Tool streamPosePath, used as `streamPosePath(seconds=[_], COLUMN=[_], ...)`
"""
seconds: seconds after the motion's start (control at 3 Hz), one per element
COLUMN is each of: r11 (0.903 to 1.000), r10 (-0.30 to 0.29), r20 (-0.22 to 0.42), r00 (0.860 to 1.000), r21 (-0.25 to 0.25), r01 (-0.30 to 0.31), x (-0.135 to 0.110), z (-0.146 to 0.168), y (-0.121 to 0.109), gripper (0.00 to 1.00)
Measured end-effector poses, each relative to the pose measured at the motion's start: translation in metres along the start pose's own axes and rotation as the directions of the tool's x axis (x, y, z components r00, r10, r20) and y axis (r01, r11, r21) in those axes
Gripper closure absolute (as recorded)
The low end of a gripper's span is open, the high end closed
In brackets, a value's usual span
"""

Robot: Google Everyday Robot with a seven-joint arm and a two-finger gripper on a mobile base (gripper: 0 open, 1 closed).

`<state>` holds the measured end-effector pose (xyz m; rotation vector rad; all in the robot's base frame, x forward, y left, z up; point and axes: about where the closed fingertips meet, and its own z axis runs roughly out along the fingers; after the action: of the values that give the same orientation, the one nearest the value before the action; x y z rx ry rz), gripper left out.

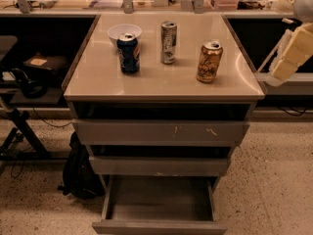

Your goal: Place orange can into bottom drawer

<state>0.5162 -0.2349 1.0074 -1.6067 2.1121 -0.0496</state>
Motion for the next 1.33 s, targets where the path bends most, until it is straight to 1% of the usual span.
streamPosePath(seconds=[0.33,0.67,1.0,1.33], r11=[1.0000,0.9989,0.9952,0.9912], r10=[-0.001,0.022,0.092,0.113], r20=[0.000,0.093,0.360,0.504], r00=[1.000,0.995,0.928,0.856], r21=[0.000,-0.043,-0.064,-0.117], r01=[0.001,-0.018,-0.074,-0.061], x=[0.000,-0.006,-0.016,-0.041], z=[0.000,0.010,0.026,0.033], y=[0.000,0.000,-0.031,-0.041], gripper=[0.00,0.00,0.00,0.00])
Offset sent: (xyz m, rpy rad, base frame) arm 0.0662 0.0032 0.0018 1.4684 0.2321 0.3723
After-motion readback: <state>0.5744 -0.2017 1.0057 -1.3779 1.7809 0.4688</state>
